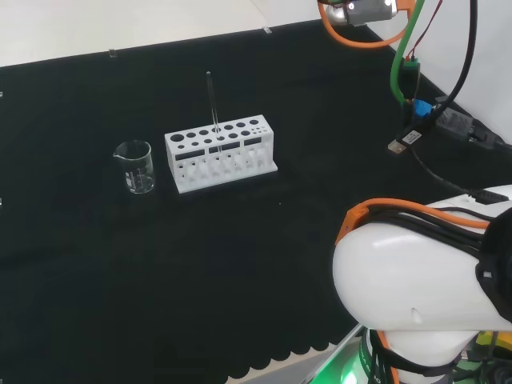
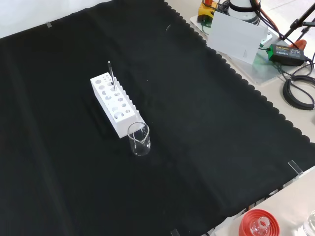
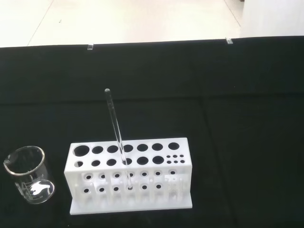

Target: Take the glass rod from the white test tube rack.

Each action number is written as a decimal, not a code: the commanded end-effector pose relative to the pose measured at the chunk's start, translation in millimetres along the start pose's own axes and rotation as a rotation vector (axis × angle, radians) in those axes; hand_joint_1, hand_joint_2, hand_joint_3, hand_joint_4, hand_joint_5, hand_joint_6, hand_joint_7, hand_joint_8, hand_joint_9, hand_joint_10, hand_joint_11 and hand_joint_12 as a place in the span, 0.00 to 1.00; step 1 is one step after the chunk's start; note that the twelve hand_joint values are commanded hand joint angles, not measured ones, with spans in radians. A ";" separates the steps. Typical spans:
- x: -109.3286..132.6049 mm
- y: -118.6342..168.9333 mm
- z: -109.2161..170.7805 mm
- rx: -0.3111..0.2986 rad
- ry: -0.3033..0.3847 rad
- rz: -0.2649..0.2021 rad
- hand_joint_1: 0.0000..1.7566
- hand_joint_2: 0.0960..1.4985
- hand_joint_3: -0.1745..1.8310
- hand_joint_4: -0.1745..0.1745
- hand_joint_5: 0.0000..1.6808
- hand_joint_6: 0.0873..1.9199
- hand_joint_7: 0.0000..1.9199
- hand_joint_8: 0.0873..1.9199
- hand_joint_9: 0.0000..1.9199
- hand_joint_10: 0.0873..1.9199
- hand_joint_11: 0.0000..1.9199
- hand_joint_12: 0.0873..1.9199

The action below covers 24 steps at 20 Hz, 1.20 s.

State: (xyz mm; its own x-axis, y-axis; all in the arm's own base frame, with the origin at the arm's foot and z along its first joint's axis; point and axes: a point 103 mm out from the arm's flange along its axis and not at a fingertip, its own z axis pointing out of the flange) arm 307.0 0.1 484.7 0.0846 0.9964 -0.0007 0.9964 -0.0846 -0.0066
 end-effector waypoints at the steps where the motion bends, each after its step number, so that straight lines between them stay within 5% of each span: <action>1: 2.7 0.4 0.5 -0.004 -0.002 0.004 0.52 0.33 0.48 0.34 0.09 0.13 0.05 0.37 0.10 0.43 0.03 0.74; 6: -18.3 -10.8 6.9 -0.036 0.083 0.012 0.52 0.33 0.48 0.35 0.11 0.07 0.03 0.40 0.08 0.47 0.00 0.78; 16: -15.4 -11.6 8.3 -0.046 0.095 -0.011 0.52 0.33 0.48 0.35 0.11 0.06 0.03 0.40 0.08 0.47 0.00 0.78; 24: -5.7 -3.7 1.6 0.041 0.121 -0.042 0.52 0.33 0.49 0.34 0.13 0.04 0.04 0.40 0.09 0.46 0.07 0.75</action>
State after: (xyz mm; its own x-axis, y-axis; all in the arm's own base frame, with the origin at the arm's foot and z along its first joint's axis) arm 297.4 -11.9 479.3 0.0669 0.9926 0.1011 0.9977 -0.0676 0.0029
